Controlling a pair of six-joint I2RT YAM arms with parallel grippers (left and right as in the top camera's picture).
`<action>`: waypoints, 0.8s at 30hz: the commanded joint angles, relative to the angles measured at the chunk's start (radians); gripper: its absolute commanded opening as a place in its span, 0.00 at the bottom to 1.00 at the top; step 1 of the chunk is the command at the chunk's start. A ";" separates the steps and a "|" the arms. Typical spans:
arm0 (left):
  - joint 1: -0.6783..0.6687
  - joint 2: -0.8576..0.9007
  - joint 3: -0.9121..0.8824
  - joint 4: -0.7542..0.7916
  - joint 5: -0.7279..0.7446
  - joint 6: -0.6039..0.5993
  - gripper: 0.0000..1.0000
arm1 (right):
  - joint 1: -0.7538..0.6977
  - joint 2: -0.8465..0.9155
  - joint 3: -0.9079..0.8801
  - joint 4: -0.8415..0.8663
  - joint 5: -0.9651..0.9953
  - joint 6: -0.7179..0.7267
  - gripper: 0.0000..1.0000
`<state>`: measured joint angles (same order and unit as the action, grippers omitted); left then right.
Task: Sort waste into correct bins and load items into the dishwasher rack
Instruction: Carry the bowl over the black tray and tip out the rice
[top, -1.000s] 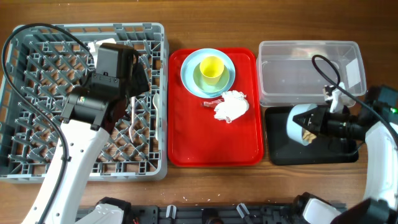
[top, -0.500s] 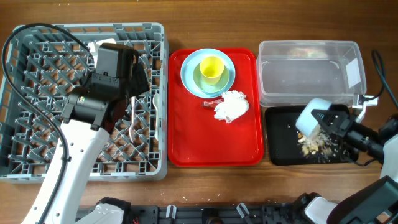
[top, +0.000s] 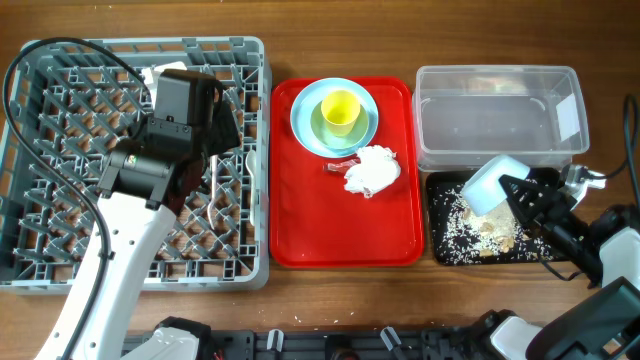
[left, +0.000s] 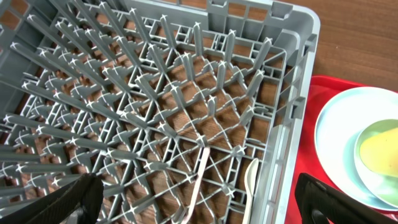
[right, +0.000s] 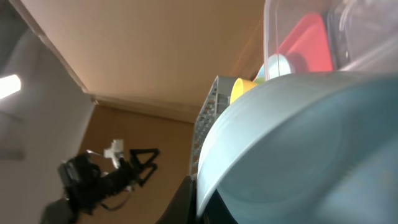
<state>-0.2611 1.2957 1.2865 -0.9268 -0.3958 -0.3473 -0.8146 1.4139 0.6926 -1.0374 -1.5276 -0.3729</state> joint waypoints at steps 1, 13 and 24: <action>0.004 -0.003 0.004 0.001 -0.013 -0.013 1.00 | -0.003 0.002 -0.001 0.003 -0.040 -0.034 0.04; 0.004 -0.003 0.004 0.001 -0.013 -0.013 1.00 | -0.003 0.002 -0.001 0.003 -0.094 0.208 0.04; 0.004 -0.003 0.004 0.001 -0.013 -0.013 1.00 | 0.341 -0.235 0.329 -0.003 0.612 0.523 0.04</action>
<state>-0.2611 1.2957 1.2865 -0.9276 -0.3962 -0.3473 -0.6056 1.2762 0.9421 -1.0264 -1.2224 0.0460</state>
